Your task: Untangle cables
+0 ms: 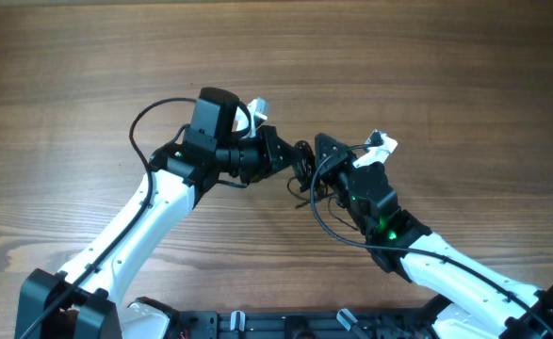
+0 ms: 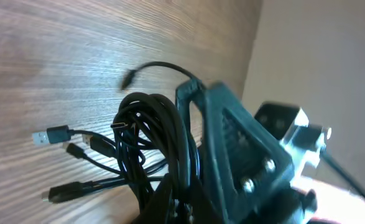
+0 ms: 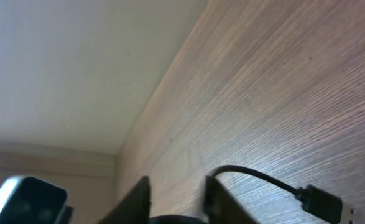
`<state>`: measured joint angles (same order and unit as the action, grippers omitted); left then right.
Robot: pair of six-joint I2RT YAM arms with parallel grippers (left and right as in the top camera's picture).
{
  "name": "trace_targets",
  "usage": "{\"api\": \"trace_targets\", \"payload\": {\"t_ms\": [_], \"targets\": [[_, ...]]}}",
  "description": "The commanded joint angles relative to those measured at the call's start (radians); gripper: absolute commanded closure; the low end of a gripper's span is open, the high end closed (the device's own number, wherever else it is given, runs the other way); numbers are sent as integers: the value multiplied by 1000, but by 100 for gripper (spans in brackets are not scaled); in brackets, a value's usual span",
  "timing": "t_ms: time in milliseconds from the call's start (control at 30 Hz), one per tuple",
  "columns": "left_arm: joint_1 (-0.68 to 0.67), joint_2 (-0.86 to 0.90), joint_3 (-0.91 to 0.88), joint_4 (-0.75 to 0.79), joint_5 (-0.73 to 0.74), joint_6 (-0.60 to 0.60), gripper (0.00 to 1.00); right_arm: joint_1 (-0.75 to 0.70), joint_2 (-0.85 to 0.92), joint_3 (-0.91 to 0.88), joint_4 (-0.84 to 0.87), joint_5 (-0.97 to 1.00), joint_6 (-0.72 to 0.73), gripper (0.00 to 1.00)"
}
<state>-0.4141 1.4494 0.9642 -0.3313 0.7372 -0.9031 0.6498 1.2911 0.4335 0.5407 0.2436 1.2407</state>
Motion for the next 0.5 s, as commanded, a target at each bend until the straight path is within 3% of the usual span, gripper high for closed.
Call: {"api": "trace_targets", "payload": {"t_ms": [0,67,267,400,467], "targets": [[-3,4,3,6,-70,-258,96,-10,-23,4,4,-1,-101,32],[-3,4,3,6,-89,-370,96,-28,-75,4,-27,-1,-173,1],[0,4,3,6,-194,-605,96,-81,-353,4,-331,-64,-200,1],[13,4,3,6,-244,-745,96,-80,-485,4,-393,-542,-509,4],[15,4,3,6,-253,-790,96,-80,-477,4,-407,-689,-612,5]]}}
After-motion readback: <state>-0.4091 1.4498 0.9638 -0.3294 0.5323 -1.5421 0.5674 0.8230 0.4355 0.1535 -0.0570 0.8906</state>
